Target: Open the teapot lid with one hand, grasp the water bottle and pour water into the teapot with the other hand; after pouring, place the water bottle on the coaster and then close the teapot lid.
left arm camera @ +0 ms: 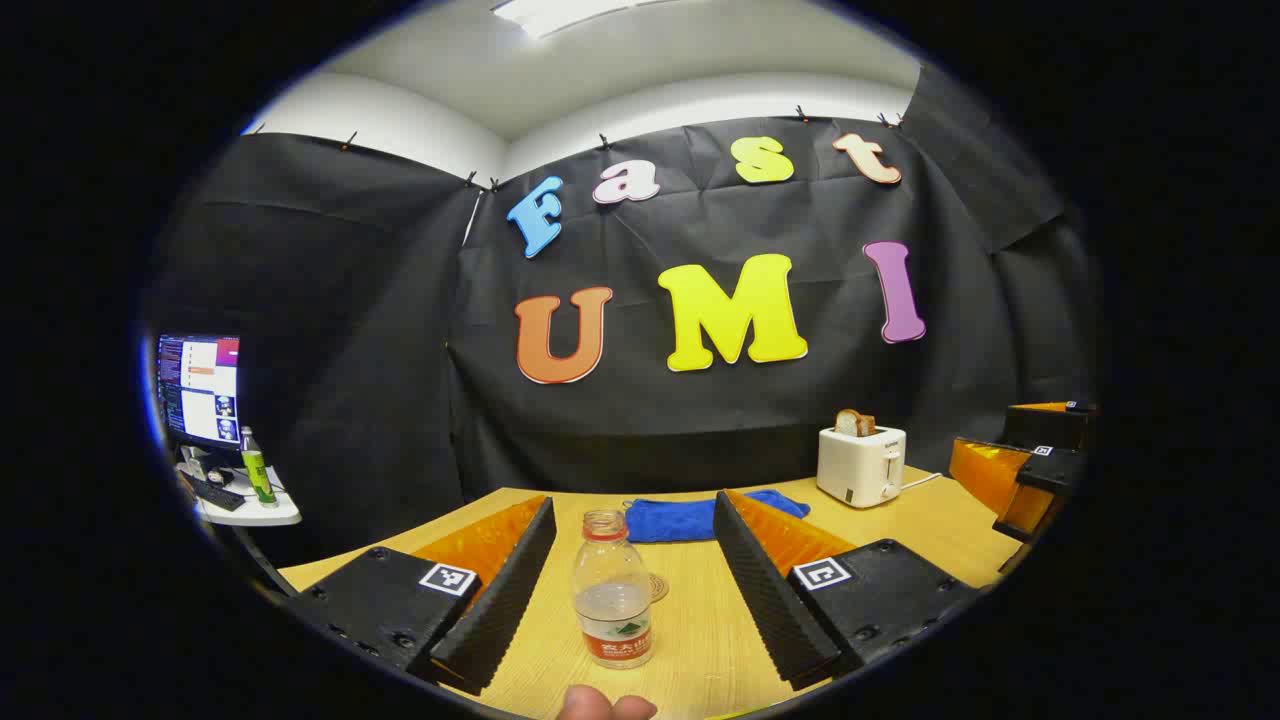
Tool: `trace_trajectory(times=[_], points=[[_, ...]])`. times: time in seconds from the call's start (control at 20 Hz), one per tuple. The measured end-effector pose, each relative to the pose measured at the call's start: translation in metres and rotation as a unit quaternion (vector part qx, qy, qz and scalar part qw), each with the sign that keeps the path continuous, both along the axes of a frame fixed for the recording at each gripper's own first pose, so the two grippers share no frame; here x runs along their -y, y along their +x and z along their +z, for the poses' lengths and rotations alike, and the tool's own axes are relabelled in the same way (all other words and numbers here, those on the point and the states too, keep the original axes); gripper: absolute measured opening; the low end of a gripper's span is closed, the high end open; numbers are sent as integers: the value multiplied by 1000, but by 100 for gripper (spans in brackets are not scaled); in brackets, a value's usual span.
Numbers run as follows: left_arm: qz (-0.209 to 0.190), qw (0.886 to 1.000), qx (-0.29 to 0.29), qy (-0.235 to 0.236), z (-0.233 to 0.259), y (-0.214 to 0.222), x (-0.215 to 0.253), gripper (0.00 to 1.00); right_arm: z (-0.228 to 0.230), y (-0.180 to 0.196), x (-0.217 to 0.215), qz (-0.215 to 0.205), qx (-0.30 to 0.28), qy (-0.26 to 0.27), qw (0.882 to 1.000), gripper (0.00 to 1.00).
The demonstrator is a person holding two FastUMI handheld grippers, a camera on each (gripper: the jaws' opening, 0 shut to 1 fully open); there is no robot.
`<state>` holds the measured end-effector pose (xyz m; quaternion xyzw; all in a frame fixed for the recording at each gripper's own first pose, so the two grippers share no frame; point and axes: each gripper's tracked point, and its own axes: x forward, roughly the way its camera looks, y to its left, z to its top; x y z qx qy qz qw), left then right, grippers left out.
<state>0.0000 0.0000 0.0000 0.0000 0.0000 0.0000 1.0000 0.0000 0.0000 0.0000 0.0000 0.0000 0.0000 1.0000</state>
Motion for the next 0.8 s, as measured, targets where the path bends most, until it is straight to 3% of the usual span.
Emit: trace_trajectory(times=[0.05,0.2,0.5,0.8], points=[[7,1000,-2,1,0,0,-7,99,-1,2,-2,1,-6,5,1000,95],[22,1000,-6,3,-9,0,-18,99,-5,2,-5,1,-11,18,1000,95],[11,1000,-15,2,-23,0,-18,99,-13,3,7,-16,-21,21,999,97],[-3,1000,-10,-10,-20,1,-16,99,-16,2,-4,-5,-25,6,1000,96]])
